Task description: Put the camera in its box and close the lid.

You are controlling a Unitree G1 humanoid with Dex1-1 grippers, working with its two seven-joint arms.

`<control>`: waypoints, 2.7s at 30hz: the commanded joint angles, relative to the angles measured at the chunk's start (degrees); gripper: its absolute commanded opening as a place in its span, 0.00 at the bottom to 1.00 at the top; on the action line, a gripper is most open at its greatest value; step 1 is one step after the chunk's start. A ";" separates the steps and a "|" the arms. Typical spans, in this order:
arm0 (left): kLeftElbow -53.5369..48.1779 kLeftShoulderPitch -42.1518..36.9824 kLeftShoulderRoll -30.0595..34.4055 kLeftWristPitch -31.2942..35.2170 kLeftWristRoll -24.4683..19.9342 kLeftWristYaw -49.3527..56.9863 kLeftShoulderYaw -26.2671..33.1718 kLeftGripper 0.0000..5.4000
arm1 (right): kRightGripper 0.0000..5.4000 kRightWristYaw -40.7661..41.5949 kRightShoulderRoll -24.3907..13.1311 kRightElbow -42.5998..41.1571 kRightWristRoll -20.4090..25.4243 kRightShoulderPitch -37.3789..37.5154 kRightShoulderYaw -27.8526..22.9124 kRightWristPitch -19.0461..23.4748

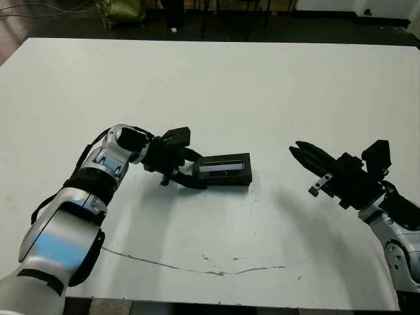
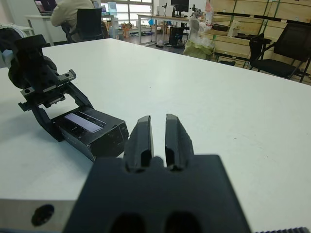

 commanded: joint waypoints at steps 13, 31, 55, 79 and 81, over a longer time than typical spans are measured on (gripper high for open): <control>-6.62 0.15 -2.08 7.02 2.36 0.12 -1.38 0.38 | 0.00 0.77 -0.22 1.11 0.10 0.83 -0.39 -0.36; -9.16 -0.08 0.77 5.63 5.46 -4.47 -6.24 0.50 | 0.00 -0.37 -0.94 0.23 -1.02 1.18 0.04 -0.23; -4.36 2.80 7.46 2.16 6.12 -2.89 -6.71 0.99 | 0.00 -0.79 -0.92 -0.73 -0.26 1.22 -0.27 1.84; -16.31 9.62 20.66 1.67 1.21 4.58 5.06 0.99 | 0.00 -1.75 -1.03 -2.01 0.17 1.26 -0.24 4.33; -21.03 12.46 20.32 5.00 0.66 11.86 8.51 0.95 | 0.00 -1.11 -0.74 -1.43 0.14 1.10 -0.30 3.36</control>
